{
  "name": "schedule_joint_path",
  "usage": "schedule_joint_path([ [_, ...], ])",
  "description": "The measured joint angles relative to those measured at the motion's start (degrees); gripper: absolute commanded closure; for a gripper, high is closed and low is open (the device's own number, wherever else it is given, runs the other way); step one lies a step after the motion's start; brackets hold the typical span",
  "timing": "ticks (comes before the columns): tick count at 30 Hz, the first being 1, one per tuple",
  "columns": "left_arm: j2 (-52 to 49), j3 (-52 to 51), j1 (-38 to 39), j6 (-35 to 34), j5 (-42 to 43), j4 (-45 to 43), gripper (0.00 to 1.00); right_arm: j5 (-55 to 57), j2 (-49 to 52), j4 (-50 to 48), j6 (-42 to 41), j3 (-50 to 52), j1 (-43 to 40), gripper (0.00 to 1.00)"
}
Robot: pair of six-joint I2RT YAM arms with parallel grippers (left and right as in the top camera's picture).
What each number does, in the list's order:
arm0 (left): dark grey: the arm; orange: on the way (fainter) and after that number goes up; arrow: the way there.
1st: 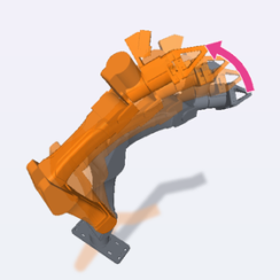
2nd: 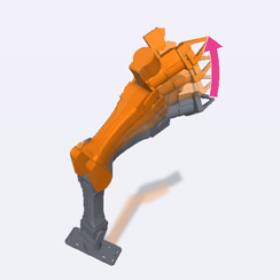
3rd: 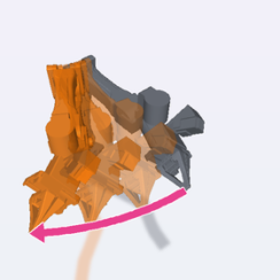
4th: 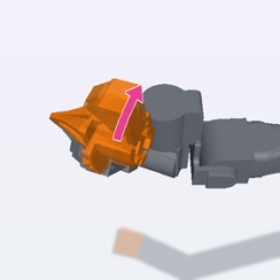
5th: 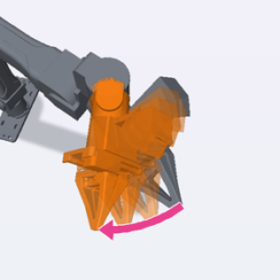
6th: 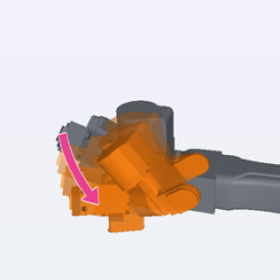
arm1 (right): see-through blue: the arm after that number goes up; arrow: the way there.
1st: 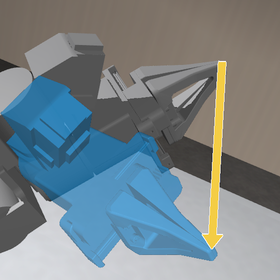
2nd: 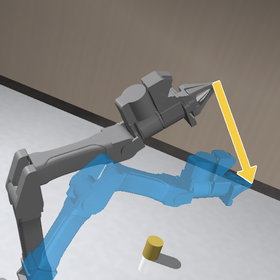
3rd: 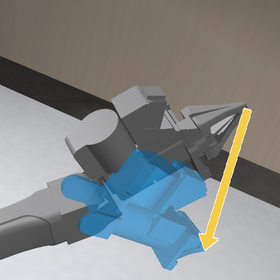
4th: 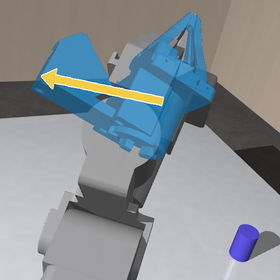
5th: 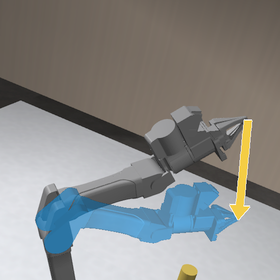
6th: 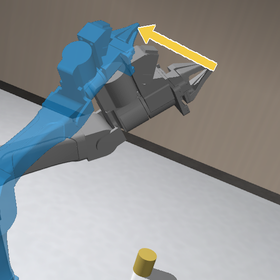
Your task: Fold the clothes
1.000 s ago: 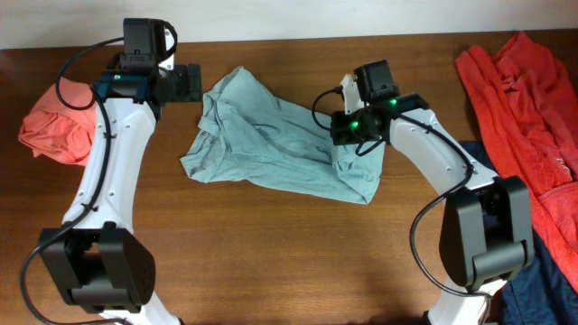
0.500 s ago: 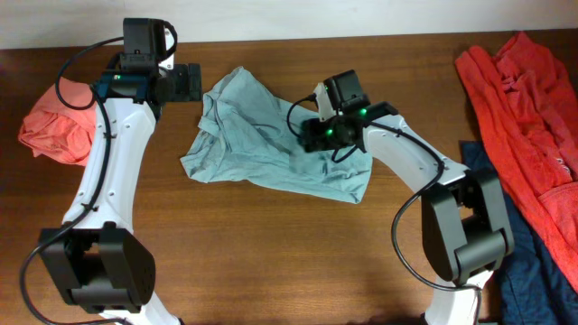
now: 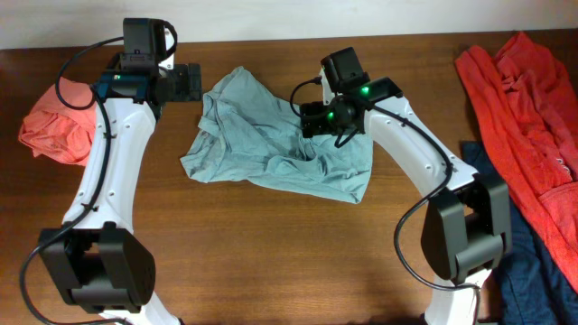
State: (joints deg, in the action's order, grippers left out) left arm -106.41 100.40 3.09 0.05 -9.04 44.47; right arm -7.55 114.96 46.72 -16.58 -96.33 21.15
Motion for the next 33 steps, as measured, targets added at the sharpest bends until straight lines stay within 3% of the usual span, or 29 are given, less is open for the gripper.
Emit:
schedule_joint_path([
  [6, 0.0, 0.0, 0.0, 0.0, 0.0, 0.1, 0.01, 3.9, 5.5, -1.3, -6.1, 0.0, 0.0, 0.36],
  [15, 0.0, 0.0, 0.0, 0.0, 0.0, 0.4, 0.01, 9.1, 8.3, -3.3, -11.4, 0.0, 0.0, 0.38],
  [29, 0.0, 0.0, 0.0, 0.0, 0.0, 0.5, 0.01, 14.0, 9.8, -6.5, -11.9, 0.0, 0.0, 0.37],
  [32, 0.0, 0.0, 0.0, 0.0, 0.0, 0.5, 0.01, 14.2, 10.2, -6.5, -11.9, 0.0, 0.0, 0.38],
  [33, 0.0, 0.0, 0.0, 0.0, 0.0, 0.5, 0.01, 14.2, 10.2, -6.5, -11.9, 0.0, 0.0, 0.45],
])
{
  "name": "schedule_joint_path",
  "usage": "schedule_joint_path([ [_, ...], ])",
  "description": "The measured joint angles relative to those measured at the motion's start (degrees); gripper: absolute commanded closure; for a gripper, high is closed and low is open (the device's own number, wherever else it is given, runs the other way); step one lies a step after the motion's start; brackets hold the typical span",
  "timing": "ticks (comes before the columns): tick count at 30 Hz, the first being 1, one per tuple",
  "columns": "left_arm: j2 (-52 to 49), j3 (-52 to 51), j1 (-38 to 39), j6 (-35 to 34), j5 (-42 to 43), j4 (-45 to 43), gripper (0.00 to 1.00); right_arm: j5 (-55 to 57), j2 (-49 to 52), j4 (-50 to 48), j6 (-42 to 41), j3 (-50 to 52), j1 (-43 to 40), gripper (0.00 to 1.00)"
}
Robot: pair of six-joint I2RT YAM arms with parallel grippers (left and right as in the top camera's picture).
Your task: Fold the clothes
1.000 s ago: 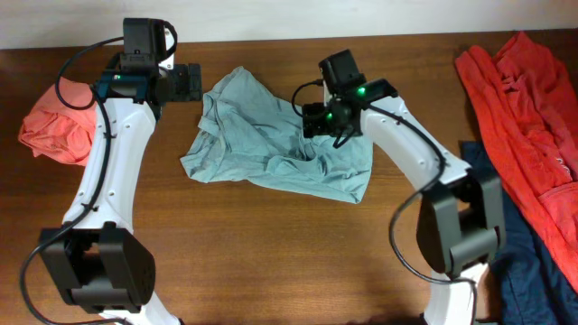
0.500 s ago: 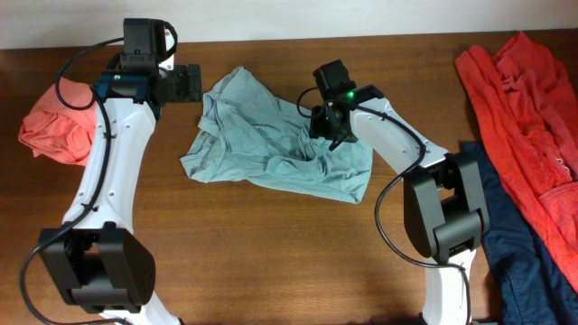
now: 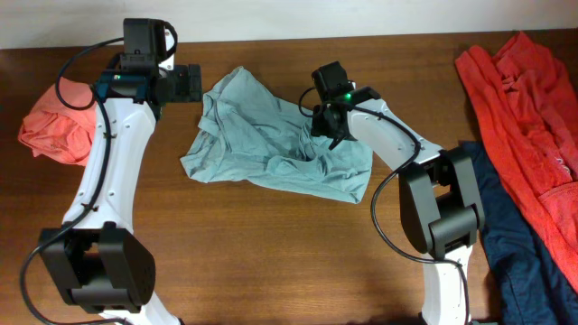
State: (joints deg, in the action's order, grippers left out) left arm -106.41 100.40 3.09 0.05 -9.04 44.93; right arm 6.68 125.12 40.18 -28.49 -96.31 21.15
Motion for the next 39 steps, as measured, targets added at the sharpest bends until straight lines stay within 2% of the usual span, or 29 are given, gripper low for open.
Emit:
schedule_joint_path([
  [2, 0.0, 0.0, 0.0, 0.0, 0.0, 0.0, 0.01, 0.0, 0.1, 0.0, 0.1, 0.0, 0.0, 0.59],
  [5, 0.0, 0.0, 0.0, 0.0, 0.0, 0.0, 0.01, 0.2, 0.3, 0.0, 0.5, 0.0, 0.0, 0.71],
  [9, 0.0, 0.0, 0.0, 0.0, 0.0, 0.0, 0.01, 0.3, 0.6, 0.0, 0.8, 0.0, 0.0, 0.77],
  [12, 0.0, 0.0, 0.0, 0.0, 0.0, 0.0, 0.01, 0.4, 0.6, -0.6, 1.7, 0.0, 0.0, 0.94],
  [14, 0.0, 0.0, 0.0, 0.0, 0.0, 0.0, 0.01, 0.4, 0.6, -0.9, 2.0, 0.0, 0.0, 0.96],
  [26, 0.0, 0.0, 0.0, 0.0, 0.0, 0.0, 0.01, 0.0, 0.6, -4.1, 5.6, 0.0, 0.0, 0.96],
  [27, 0.0, 0.0, 0.0, 0.0, 0.0, 0.0, 0.01, -0.2, 0.6, -4.9, 6.3, 0.0, 0.0, 0.92],
  [28, 0.0, 0.0, 0.0, 0.0, 0.0, 0.0, 0.01, -0.3, 0.6, -5.2, 6.7, 0.0, 0.0, 0.79],
  [29, 0.0, 0.0, 0.0, 0.0, 0.0, 0.0, 0.01, -0.3, 0.6, -5.6, 7.4, 0.0, 0.0, 0.60],
  [30, 0.0, 0.0, 0.0, 0.0, 0.0, 0.0, 0.01, -0.5, 0.6, -6.0, 7.9, 0.0, 0.0, 0.53],
  [32, 0.0, 0.0, 0.0, 0.0, 0.0, 0.0, 0.01, -0.9, 0.7, -6.8, 10.1, 0.0, 0.0, 0.50],
  [39, 0.0, 0.0, 0.0, 0.0, 0.0, 0.0, 0.01, -2.6, 0.7, -9.1, 16.1, 0.0, 0.0, 0.49],
])
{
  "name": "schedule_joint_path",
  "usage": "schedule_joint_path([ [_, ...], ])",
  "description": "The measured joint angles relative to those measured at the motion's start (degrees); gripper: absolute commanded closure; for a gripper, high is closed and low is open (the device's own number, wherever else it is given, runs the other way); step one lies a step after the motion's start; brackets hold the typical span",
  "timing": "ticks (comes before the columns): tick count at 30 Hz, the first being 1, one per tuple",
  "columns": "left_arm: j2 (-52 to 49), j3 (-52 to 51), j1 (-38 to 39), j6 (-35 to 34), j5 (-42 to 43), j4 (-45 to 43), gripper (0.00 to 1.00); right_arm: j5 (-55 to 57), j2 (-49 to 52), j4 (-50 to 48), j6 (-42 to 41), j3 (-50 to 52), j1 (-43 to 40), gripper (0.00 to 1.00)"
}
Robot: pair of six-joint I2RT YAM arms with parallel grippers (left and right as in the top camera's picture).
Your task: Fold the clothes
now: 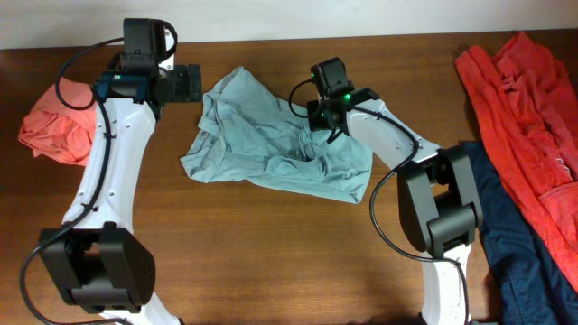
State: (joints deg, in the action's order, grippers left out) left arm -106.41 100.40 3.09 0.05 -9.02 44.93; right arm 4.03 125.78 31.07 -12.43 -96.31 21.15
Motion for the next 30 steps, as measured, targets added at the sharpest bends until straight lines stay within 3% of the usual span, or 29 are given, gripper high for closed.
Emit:
schedule_joint_path([
  [2, 0.0, 0.0, 0.0, 0.0, 0.0, 0.0, 0.01, -0.3, 0.1, -0.5, 1.2, 0.0, 0.0, 0.43],
  [9, 0.0, 0.0, 0.0, 0.0, 0.0, 0.5, 0.01, -2.3, 3.1, -1.6, 3.0, 0.0, 0.0, 0.42],
  [16, 0.0, 0.0, 0.0, 0.0, 0.0, 0.7, 0.01, -3.1, 4.5, -2.2, 3.6, 0.0, 0.0, 0.56],
  [28, 0.0, 0.0, 0.0, 0.0, 0.0, 0.7, 0.01, -3.7, 4.5, 0.3, 3.5, -6.1, 0.0, 0.94],
  [30, 0.0, 0.0, 0.0, 0.0, 0.0, 0.7, 0.01, -3.9, 4.5, 0.4, 3.4, -6.8, 0.0, 0.96],
])
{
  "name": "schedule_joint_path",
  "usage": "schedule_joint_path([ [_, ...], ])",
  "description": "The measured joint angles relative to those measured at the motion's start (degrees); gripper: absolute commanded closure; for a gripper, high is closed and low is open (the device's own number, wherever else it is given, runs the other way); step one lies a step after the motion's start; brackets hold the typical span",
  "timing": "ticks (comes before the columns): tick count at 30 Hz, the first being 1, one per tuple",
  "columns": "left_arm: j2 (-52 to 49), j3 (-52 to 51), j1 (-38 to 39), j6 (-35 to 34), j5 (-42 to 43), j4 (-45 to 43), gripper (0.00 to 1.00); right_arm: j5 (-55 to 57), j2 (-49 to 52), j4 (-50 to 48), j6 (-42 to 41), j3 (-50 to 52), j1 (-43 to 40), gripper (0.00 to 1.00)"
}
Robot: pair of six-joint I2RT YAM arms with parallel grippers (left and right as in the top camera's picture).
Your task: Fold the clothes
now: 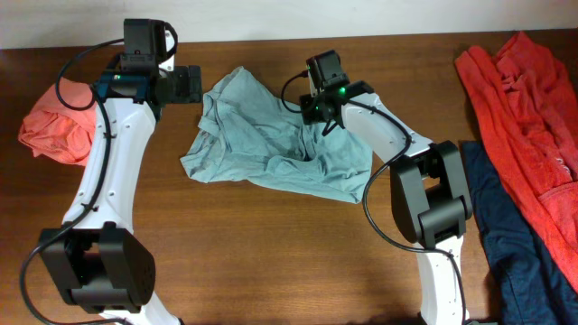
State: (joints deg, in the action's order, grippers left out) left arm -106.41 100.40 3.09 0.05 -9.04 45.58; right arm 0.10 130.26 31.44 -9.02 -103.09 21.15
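A light teal garment lies crumpled on the wooden table, a little back of the middle. My left gripper hovers open just off the garment's far left corner, with nothing between its fingers. My right gripper is down at the garment's far right edge. Its wrist covers the fingers, so their state is hidden.
A pink-orange garment is bunched at the far left beside my left arm. A red garment spreads along the right side, and a dark blue one lies in front of it. The table's back edge meets a pale wall.
My right gripper has shifted a little toward the back and left along the teal garment's far right edge. The left arm and the garment look unchanged.
My right gripper first sat over the garment's right middle folds, with the arm reaching in from the right. The wrist then turned, and at each later moment the gripper was slightly further back, ending at the garment's far right edge. The left gripper stayed at the far left corner.
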Motion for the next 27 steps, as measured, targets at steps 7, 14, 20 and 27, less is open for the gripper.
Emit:
schedule_joint_path([
  [7, 0.0, 0.0, 0.0, 0.0, 0.0, 0.0, 0.01, -1.9, 0.0, -0.9, -0.2, -0.1, 0.7, 0.96],
  [14, 0.0, 0.0, 0.0, 0.0, 0.0, 0.0, 0.01, -2.6, 0.0, -5.4, -1.5, -0.2, 4.5, 0.01],
  [20, 0.0, 0.0, 0.0, 0.0, 0.0, 0.0, 0.01, -2.8, 0.0, 0.7, -1.6, -2.7, 4.8, 0.01],
  [27, 0.1, 0.0, 0.0, 0.0, 0.0, 1.0, 0.01, -3.0, -0.2, 18.8, -1.7, -15.9, 5.1, 0.01],
])
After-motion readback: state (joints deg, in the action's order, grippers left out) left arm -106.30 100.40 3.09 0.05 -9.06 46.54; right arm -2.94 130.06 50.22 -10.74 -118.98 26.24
